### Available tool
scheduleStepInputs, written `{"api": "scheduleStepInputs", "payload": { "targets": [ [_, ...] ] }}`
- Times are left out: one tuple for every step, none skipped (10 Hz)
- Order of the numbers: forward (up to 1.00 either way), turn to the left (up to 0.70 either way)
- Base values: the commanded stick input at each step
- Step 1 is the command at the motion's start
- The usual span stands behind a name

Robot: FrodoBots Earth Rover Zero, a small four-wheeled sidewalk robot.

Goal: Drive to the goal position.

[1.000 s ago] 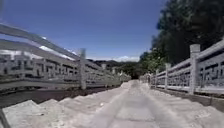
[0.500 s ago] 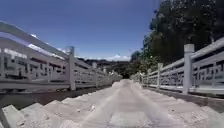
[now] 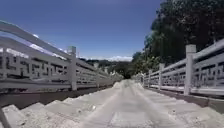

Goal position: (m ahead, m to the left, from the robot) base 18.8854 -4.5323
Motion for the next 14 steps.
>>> {"api": "scheduleStepInputs", "payload": {
  "targets": [
    [0.00,-0.04],
    [0.00,-0.45],
    [0.00,-0.45],
    [0.00,-0.34],
    [0.00,-0.10],
    [0.00,-0.41],
    [0.00,-0.45],
    [0.00,0.00],
    [0.00,0.00],
    [0.00,0.00],
    [0.00,0.00],
    [0.19,0.00],
    [0.39,0.00],
    [0.45,0.00]
  ]
}}
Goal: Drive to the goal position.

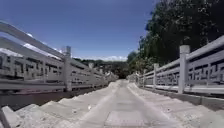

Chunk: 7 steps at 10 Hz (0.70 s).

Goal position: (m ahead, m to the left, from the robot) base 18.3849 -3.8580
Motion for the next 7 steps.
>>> {"api": "scheduleStepInputs", "payload": {
  "targets": [
    [0.45,0.00],
    [0.45,0.00],
    [0.45,0.00],
    [0.45,0.00],
    [0.45,0.00],
    [0.45,0.00],
    [0.45,0.00]
  ]
}}
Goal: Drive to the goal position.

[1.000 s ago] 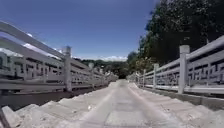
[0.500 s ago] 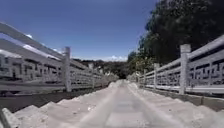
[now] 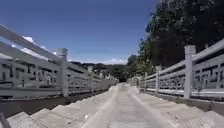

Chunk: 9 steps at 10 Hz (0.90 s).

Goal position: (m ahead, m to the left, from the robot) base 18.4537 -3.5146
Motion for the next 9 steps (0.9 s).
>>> {"api": "scheduleStepInputs", "payload": {
  "targets": [
    [0.45,0.00],
    [0.45,0.00],
    [0.43,0.00],
    [0.34,0.00],
    [0.21,0.00],
    [0.17,0.00],
    [0.12,-0.01],
    [0.04,-0.16],
    [0.04,-0.14]
  ]
}}
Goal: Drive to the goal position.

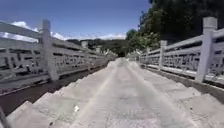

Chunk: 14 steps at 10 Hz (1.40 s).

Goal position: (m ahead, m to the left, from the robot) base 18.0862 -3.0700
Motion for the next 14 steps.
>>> {"api": "scheduleStepInputs", "payload": {
  "targets": [
    [0.03,-0.13],
    [0.03,-0.11],
    [0.03,-0.03],
    [0.03,0.00],
    [0.03,0.00],
    [0.04,0.00],
    [0.19,-0.03],
    [0.42,-0.24],
    [0.45,-0.26],
    [0.45,-0.03],
    [0.45,0.00],
    [0.45,0.00],
    [0.45,-0.12],
    [0.45,-0.03]
  ]
}}
